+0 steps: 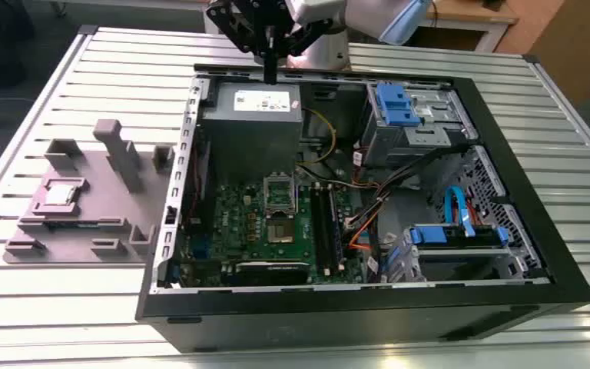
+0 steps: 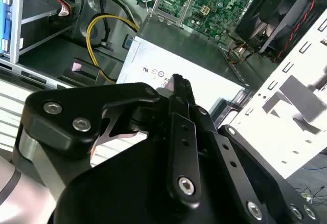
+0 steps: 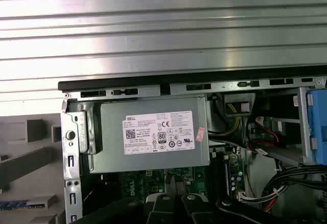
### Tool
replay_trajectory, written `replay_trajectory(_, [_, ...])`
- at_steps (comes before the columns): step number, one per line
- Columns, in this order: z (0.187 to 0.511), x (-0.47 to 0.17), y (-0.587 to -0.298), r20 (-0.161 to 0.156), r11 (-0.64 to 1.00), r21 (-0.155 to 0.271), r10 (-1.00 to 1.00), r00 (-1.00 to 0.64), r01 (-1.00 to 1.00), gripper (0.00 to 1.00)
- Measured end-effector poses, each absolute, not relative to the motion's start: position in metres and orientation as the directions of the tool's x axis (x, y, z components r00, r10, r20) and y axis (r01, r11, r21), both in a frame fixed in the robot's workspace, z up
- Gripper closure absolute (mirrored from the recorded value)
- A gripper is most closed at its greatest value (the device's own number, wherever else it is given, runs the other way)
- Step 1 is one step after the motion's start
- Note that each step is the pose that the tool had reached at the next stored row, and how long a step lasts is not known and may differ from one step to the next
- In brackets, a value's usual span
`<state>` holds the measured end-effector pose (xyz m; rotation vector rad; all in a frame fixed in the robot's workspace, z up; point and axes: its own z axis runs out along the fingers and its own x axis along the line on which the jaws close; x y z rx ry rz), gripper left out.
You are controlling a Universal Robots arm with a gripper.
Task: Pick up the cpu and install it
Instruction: 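Reach for the cpu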
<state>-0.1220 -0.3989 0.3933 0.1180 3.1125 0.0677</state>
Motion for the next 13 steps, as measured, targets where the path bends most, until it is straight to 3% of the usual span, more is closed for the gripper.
replay_trajectory(13, [0.3933,-0.1278,-0.3989,-0.024,0.996,0.044,0.076,-0.997,0.075,0.89])
